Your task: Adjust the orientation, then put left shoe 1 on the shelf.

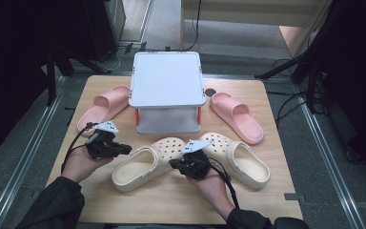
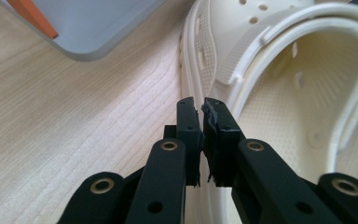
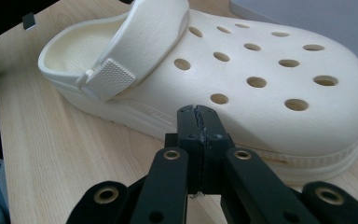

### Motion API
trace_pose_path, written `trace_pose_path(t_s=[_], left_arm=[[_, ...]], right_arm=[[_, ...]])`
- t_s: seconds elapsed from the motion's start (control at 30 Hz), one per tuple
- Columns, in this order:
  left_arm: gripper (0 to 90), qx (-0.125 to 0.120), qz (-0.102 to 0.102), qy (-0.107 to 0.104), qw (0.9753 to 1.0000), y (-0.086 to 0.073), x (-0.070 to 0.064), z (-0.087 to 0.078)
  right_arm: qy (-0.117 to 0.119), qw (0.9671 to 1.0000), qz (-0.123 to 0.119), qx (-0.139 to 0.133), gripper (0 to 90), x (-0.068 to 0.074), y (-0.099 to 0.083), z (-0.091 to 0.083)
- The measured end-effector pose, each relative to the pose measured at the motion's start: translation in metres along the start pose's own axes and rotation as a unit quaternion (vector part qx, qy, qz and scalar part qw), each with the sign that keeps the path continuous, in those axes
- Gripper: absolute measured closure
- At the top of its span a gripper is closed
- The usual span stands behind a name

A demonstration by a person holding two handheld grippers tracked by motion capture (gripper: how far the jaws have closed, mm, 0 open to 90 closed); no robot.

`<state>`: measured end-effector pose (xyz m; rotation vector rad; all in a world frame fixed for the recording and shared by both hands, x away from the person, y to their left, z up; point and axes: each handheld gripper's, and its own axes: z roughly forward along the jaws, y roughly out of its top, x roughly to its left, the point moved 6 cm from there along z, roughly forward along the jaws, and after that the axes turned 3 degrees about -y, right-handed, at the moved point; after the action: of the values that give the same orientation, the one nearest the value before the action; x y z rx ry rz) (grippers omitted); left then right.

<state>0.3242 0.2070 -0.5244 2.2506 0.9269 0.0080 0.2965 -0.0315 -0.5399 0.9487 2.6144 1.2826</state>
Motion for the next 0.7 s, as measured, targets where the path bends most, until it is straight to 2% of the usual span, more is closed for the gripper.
trace_pose_path(t_s=[0.13, 0.27, 0.47, 0.57, 0.7], left_arm=[[85.8, 0.012, -0.003, -0.001, 0.9999, -0.004, -0.001, 0.007], [86.5, 0.007, -0.013, -0.008, 0.9999, -0.006, 0.0, 0.007], [89.2, 0.0, -0.02, -0.005, 0.9998, -0.009, -0.004, 0.008], [89.4, -0.001, -0.031, -0.01, 0.9995, -0.011, -0.004, 0.008], [89.6, -0.001, -0.031, -0.014, 0.9994, -0.013, -0.006, 0.007]], right_arm=[[-0.005, 1.0, -0.008, 0.002, 89.3, 0.001, 0.0, 0.004], [0.001, 1.0, -0.009, 0.002, 89.3, 0.0, 0.0, 0.005], [0.009, 0.9999, -0.008, 0.004, 89.4, -0.001, 0.0, 0.005], [0.011, 0.9999, -0.008, 0.005, 89.4, -0.002, 0.0, 0.005], [0.011, 0.9999, -0.007, 0.006, 89.4, -0.002, 0.0, 0.004]])
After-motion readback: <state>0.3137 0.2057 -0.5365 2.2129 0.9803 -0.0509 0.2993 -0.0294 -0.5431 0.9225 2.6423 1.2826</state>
